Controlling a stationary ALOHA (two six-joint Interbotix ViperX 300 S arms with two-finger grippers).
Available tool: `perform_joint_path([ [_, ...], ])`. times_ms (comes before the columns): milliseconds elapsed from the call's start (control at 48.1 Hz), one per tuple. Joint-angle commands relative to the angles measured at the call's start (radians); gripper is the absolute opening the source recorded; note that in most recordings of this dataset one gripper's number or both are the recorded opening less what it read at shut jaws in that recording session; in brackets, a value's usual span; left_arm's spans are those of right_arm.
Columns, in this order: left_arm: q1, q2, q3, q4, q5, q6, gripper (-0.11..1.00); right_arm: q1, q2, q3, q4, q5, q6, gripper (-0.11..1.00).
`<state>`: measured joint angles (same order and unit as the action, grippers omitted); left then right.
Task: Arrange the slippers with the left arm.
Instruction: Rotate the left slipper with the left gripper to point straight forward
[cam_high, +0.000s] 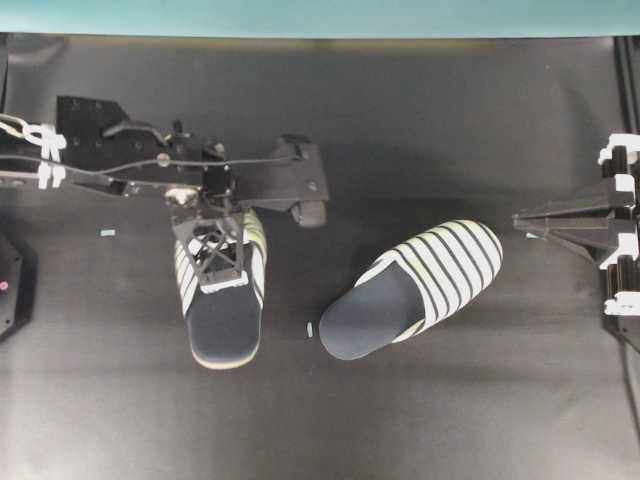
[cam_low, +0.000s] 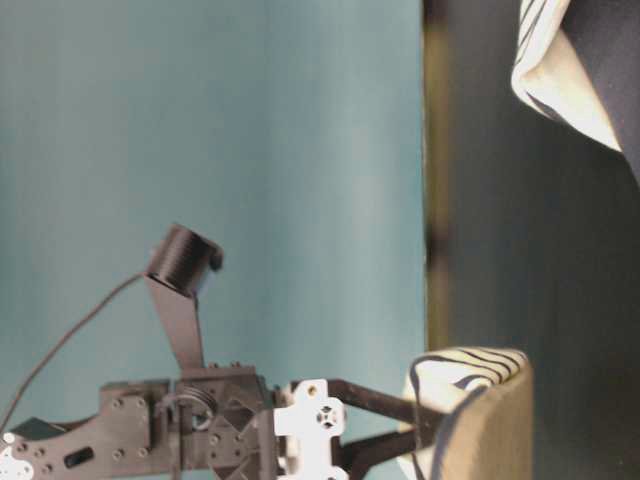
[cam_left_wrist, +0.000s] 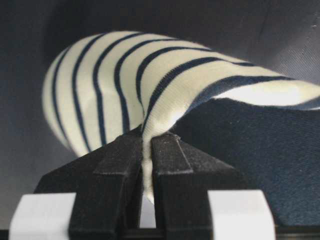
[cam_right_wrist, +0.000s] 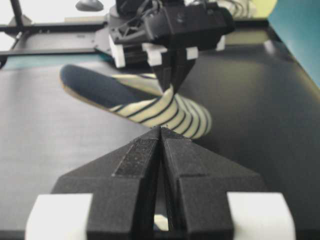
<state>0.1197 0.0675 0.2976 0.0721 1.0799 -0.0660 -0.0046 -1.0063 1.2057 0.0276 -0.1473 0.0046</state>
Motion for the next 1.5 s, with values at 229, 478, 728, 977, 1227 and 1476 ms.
perform_joint_path([
  [229, 0.044, 0.017, -0.081, 0.086, -0.048, 0.026, 0.01, -0.006, 0.006, -0.003, 0.002, -0.011, 0.0, 0.0],
  [478, 0.044, 0.069, -0.051, 0.087, -0.181, 0.015, 0.01, -0.006, 0.006, 0.005, 0.002, -0.012, 0.002, 0.0],
  [728, 0.043, 0.127, 0.005, 0.087, -0.253, -0.025, 0.01, -0.005, 0.006, 0.012, 0.002, -0.014, 0.002, 0.0],
  [977, 0.032, 0.147, 0.031, 0.071, -0.293, -0.055, 0.01, -0.005, 0.005, 0.012, 0.002, -0.014, 0.002, 0.0],
  [1227, 0.014, 0.147, 0.035, 0.071, -0.299, -0.064, 0.01, -0.005, 0.006, 0.012, 0.003, -0.015, 0.002, 0.0],
  [1476, 0.011, 0.146, 0.037, 0.067, -0.328, -0.064, 0.14, -0.006, 0.005, 0.012, 0.002, -0.015, 0.002, 0.0],
])
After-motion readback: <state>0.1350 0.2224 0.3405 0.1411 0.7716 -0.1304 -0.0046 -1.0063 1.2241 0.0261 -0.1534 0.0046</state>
